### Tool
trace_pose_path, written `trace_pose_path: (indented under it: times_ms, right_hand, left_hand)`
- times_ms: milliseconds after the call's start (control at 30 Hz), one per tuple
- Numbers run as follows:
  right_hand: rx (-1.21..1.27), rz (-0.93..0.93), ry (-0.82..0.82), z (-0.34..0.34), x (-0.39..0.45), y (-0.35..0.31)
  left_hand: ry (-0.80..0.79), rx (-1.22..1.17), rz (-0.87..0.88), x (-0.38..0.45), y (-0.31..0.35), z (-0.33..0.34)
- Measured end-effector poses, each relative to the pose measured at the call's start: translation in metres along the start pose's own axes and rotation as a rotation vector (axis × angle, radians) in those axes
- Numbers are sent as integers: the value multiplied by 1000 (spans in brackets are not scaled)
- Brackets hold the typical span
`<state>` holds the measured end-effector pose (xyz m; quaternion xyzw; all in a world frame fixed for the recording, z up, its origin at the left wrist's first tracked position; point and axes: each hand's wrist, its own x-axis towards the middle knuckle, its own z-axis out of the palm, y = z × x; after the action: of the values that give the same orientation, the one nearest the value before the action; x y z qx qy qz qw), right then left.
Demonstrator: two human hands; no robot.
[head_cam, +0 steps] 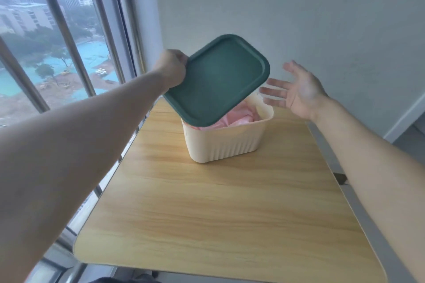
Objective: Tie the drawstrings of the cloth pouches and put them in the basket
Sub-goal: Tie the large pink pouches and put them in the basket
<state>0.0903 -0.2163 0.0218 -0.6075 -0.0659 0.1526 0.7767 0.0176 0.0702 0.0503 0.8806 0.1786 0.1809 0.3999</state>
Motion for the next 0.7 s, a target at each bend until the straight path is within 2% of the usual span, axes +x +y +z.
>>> trace_pose_path:
  times_ms: [67,167,300,400,500,633,700]
  right_hand:
    - [-271,-53,-12,-2,-6,4]
    - [-646,-171,142,0,-11,21]
    - [-1124,-239,345,2,-8,46]
    - [-1368,-207,377,4,-2,64]
    - [-1284,-142,349,7,2,69]
    - [-1138,-182,353,3,1,66]
    - [-1058,-140,357,-2,5,62]
  left_hand:
    - [-50,9,18,-3,1,14]
    - [-99,162,25,-6,6,28]
    - [-189,517,-103,-28,18,29]
    - [-337,594,-189,-44,20,23]
    - [-388,509,-245,-48,8,22]
    - [-187,309,-249,-47,-25,29]
    - [-125,217,-268,-49,-38,31]
